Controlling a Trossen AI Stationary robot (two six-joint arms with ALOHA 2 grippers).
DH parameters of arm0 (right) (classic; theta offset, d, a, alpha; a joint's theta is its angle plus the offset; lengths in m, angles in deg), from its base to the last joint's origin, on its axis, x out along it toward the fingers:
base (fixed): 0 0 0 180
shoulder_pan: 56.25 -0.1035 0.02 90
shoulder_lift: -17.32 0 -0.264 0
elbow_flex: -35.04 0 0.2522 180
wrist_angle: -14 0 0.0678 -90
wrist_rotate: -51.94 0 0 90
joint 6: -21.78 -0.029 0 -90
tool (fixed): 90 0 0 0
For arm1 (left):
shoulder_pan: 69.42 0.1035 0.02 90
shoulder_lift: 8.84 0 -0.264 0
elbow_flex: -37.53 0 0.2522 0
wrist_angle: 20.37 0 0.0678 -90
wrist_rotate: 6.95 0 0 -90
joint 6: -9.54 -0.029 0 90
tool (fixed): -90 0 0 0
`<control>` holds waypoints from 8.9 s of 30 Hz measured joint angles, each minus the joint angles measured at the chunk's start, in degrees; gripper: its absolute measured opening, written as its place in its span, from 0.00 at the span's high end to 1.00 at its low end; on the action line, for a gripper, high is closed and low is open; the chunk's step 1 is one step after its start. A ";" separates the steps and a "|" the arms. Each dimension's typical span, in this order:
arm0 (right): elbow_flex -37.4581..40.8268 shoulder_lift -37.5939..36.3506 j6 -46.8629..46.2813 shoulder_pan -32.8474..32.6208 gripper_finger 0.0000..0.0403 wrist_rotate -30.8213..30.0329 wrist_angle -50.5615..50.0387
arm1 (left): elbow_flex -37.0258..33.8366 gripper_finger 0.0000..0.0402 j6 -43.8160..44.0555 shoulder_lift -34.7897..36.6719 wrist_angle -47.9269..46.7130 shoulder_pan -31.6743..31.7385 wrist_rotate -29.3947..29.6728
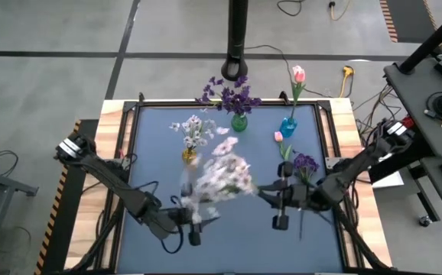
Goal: Sort flowers into vase by color
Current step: Put the white flowers into the yellow vase, then put the bottom white flowers into the yellow vase
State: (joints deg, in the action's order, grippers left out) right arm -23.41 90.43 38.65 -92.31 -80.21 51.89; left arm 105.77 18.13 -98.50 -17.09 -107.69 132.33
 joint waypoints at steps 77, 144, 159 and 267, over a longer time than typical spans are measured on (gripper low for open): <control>1.20 12.24 -15.47 12.10 0.44 15.61 -8.16 | -1.71 0.98 12.02 28.25 -23.51 6.55 -2.51; 1.33 -0.63 -28.41 12.47 0.44 13.45 -44.71 | 6.42 0.50 33.85 -11.23 -52.87 8.22 -27.91; 1.33 -0.60 -28.30 12.47 0.44 13.45 -44.03 | 4.42 0.72 35.01 -11.27 -52.55 8.31 -27.85; -3.82 21.41 -11.27 18.06 0.51 33.14 7.46 | -15.61 1.00 -18.17 -4.21 40.44 5.11 -1.66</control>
State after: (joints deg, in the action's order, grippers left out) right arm -27.23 111.84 27.38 -74.25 -47.07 59.34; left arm 90.16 -0.04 -102.70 23.35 -102.58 130.67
